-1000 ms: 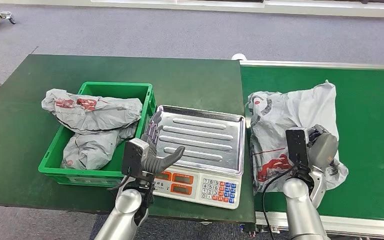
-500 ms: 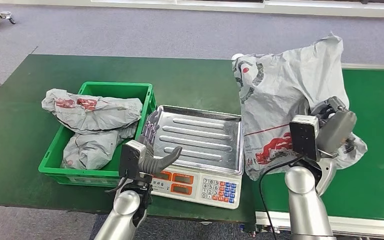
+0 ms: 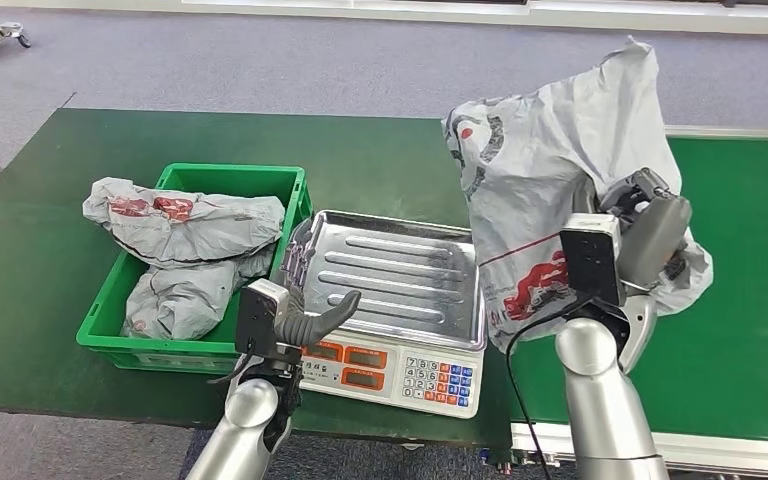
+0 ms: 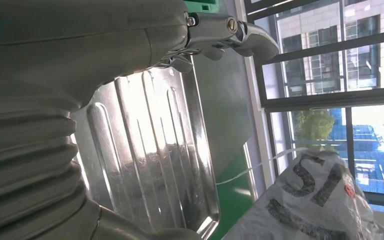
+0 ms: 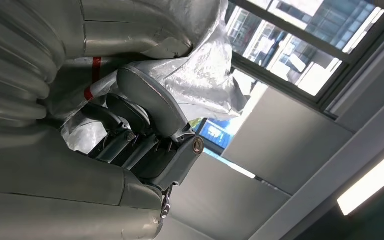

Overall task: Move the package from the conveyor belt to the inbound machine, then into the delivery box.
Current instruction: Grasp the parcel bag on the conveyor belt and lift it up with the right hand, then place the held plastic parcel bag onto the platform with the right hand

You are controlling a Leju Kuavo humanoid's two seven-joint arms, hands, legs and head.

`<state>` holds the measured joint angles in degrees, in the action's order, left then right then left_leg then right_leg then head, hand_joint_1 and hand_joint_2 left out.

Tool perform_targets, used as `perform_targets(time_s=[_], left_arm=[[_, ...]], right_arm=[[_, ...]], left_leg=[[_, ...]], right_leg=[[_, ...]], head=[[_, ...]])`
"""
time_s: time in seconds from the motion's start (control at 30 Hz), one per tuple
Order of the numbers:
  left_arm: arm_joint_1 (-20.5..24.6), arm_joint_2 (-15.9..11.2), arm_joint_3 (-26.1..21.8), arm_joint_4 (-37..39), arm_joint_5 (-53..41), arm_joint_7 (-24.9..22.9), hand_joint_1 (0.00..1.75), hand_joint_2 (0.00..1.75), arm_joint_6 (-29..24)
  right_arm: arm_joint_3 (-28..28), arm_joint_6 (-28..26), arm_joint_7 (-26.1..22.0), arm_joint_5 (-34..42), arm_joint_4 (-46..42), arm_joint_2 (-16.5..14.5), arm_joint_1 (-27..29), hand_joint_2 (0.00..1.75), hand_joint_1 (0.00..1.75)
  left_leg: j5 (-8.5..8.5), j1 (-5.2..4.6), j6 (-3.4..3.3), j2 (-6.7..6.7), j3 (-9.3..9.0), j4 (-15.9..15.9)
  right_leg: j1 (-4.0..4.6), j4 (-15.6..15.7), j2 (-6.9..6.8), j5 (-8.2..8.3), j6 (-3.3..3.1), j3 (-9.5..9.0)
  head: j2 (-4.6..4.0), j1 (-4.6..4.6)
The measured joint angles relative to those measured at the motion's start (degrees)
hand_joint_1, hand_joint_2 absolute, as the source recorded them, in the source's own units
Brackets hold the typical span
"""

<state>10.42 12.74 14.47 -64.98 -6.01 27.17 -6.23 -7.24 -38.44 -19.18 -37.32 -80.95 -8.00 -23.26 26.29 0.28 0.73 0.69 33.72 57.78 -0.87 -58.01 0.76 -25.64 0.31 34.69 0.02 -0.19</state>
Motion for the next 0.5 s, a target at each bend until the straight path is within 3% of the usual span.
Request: perform_targets(time_s=[0.17, 0.5], left_arm=[[1.5, 0.1, 0.0, 1.4, 0.8, 1.4, 0.00, 1.75, 0.0], [2.9, 0.6, -1.0, 2.1, 1.5, 0.9, 0.00, 1.75, -0.3]], right_arm=[[-3.9, 3.1, 1.2, -0.4, 3.2, -0.7, -3.6, 1.75, 1.75], [-16.9, 8.2, 1.6, 2.8, 11.3, -6.9, -7.9, 1.75, 1.75]], left_leg=[[-0.02, 0.00, 0.01, -0.01, 0.00, 0.0], [-0.06, 0.03, 0.10, 0.04, 0.02, 0.0]], right_leg=[[0.01, 0.0, 0.00, 0.02, -0.01, -0.01], [0.13, 0.0, -0.02, -0.03, -0.08, 0.02]], head=[[0.00, 0.01], [0.00, -0.01]])
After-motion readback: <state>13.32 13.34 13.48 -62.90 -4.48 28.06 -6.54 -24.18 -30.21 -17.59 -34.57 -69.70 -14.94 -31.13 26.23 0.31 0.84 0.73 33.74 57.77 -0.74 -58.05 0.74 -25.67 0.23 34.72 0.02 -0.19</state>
